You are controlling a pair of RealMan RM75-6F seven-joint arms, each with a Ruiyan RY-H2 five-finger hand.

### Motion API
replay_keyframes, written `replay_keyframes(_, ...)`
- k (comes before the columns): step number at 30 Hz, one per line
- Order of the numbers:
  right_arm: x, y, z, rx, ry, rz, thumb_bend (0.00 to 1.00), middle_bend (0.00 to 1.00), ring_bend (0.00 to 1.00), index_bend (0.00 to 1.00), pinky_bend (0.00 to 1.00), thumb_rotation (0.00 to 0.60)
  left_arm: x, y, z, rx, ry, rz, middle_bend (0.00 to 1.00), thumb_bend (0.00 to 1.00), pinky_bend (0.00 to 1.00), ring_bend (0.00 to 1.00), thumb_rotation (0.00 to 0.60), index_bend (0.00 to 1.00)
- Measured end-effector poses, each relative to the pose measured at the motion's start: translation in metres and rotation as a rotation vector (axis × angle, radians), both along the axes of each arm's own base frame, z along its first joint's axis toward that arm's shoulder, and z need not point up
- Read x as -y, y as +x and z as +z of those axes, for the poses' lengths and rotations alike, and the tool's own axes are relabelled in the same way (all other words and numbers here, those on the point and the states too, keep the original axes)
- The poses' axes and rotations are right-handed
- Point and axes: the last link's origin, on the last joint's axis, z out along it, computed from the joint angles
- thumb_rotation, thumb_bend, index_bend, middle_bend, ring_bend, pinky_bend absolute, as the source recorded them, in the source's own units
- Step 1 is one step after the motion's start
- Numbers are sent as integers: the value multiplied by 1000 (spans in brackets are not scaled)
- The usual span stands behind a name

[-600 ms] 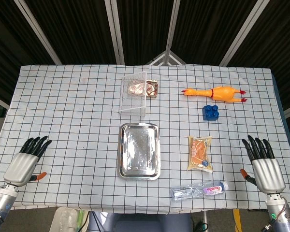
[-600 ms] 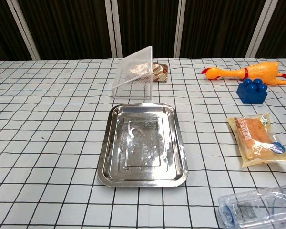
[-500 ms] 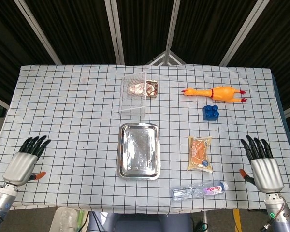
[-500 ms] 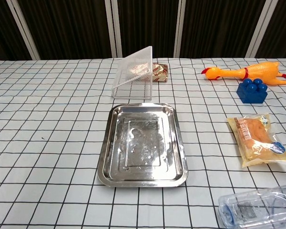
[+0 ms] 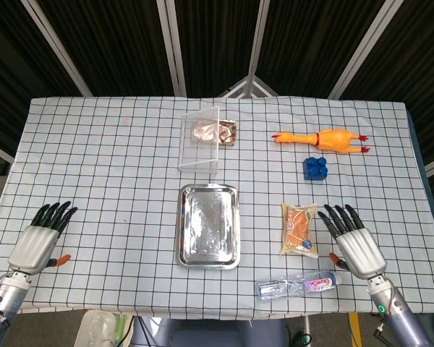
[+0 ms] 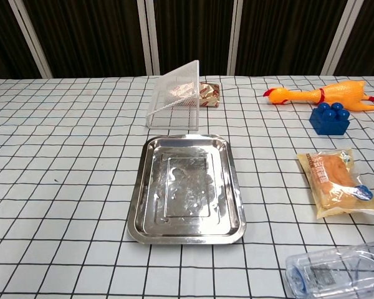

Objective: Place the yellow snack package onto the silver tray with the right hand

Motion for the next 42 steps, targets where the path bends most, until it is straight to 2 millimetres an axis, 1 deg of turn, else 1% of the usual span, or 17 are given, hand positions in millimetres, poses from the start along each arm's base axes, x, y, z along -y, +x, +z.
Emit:
replay_keyframes(2,12,8,-6,-46,17,47,280,0,0,0,0,600,-4,-3,-4,-14,-8,20,0,48,0,0,600,0)
replay_keyframes(6,25,19,-15,-111,37,103,280,0,0,0,0,600,-15,-7,-12,-46,-21,62,0,48,0,0,600,0)
replay_keyframes(11,40,28,-28,-187,105,132,280,0,0,0,0,600,-20,-10,-15,-65,-11,89,0,48,0,0,600,0)
replay_keyframes(17,48,31,-39,-318,172,158,280,0,0,0,0,600,-23,-13,-12,-71,13,116,0,48,0,0,600,0)
replay_keyframes(23,50,31,-51,-431,240,170,280,0,0,0,0,600,-25,-16,-12,-74,16,140,0,48,0,0,600,0)
replay_keyframes(27,51,31,-62,-471,274,174,280,0,0,9,13,600,-27,-18,-13,-71,2,153,0,48,0,0,600,0)
replay_keyframes(28,51,32,-64,-475,280,173,280,3,0,48,46,600,-27,-18,-13,-71,1,155,0,48,0,0,600,0)
replay_keyframes(30,52,31,-70,-485,290,173,280,61,12,182,149,600,-28,-18,-12,-68,2,156,0,48,0,0,600,0)
replay_keyframes(31,53,31,-71,-488,291,174,280,145,59,284,237,600,-28,-17,-12,-68,3,156,0,48,0,0,600,0)
replay_keyframes(32,53,31,-72,-490,291,176,281,252,133,375,336,600,-28,-17,-12,-67,4,155,0,48,0,0,600,0)
replay_keyframes(33,53,32,-72,-490,289,178,281,303,175,416,383,600,-28,-17,-11,-65,4,154,0,48,0,0,600,0)
replay_keyframes(34,53,32,-72,-489,285,181,280,390,250,487,462,600,-28,-17,-11,-64,4,153,0,48,0,0,600,0)
replay_keyframes(36,52,34,-72,-489,275,195,280,479,319,576,538,600,-27,-17,-11,-64,3,151,0,48,0,0,600,0)
replay_keyframes(38,51,36,-73,-488,272,209,280,538,366,645,585,600,-27,-17,-11,-64,1,150,0,48,0,0,600,0)
replay_keyframes(42,49,37,-73,-486,264,226,280,570,392,687,615,600,-27,-15,-11,-62,1,142,0,48,0,0,600,0)
